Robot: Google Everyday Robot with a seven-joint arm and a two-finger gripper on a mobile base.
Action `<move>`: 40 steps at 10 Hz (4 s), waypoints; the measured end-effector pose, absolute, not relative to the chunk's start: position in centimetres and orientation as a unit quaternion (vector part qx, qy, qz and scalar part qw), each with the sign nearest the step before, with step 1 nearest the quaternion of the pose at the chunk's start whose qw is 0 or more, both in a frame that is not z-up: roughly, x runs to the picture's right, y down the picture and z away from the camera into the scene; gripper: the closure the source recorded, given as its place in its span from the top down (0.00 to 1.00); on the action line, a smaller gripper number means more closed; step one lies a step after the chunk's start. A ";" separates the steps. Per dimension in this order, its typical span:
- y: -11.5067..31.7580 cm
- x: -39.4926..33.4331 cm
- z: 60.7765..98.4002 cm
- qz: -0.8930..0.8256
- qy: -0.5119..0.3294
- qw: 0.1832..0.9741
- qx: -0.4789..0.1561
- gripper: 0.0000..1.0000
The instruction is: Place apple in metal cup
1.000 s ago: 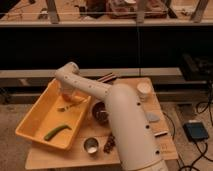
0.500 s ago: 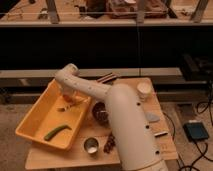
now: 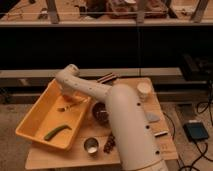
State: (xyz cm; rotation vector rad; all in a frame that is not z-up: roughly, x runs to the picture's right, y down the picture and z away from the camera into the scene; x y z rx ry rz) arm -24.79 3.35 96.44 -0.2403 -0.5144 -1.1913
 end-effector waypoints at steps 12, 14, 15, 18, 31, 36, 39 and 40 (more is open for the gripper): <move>1.7 -19.0 74.7 -0.608 -0.375 0.692 -0.099 0.18; 1.5 -17.5 70.0 -0.619 -0.395 0.673 -0.093 0.30; 1.8 -15.8 67.6 -0.622 -0.402 0.666 -0.091 0.38; 3.6 -11.5 63.7 -0.621 -0.411 0.661 -0.095 0.40; 10.0 -8.6 60.2 -0.634 -0.416 0.639 -0.128 0.40; 18.6 -6.9 61.3 -0.622 -0.437 0.623 -0.187 0.40; 19.7 -6.8 62.1 -0.621 -0.425 0.623 -0.213 0.40; 19.7 -6.7 62.1 -0.620 -0.425 0.624 -0.212 0.40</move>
